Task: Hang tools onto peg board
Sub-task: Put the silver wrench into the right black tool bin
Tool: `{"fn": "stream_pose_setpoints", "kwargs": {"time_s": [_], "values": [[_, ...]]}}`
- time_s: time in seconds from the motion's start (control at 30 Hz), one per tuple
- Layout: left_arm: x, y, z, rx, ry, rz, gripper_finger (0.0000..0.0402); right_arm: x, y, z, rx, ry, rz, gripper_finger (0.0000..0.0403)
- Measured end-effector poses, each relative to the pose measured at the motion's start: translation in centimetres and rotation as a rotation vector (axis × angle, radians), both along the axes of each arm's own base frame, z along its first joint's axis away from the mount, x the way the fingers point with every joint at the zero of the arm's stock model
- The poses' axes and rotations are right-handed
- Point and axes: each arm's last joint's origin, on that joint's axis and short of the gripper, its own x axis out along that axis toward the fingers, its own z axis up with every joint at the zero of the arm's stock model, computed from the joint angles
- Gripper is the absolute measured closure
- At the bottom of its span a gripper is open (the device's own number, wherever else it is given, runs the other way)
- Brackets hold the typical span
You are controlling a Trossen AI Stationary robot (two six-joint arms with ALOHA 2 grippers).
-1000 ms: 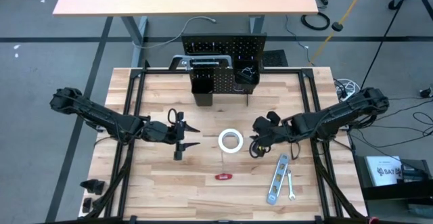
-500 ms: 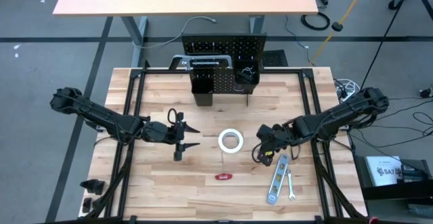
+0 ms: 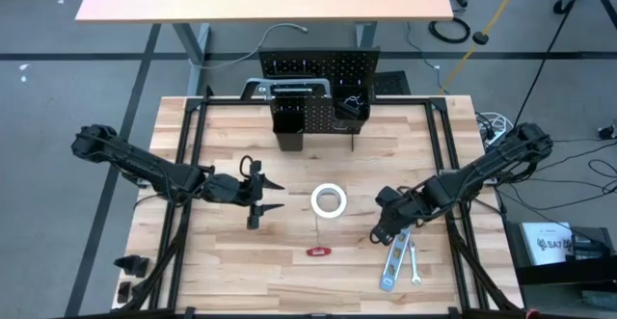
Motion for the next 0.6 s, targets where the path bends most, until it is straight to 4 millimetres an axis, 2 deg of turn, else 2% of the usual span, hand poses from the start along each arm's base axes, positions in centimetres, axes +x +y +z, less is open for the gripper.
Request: {"fn": "stream_pose_setpoints", "kwargs": {"time_s": [0.6], "values": [[0.0, 0.0, 0.0, 0.018, -0.002, -0.007, 0.0181, -2.2, 3.2, -0.1, 0.025, 0.024, -0.061, 0.0257]]}}
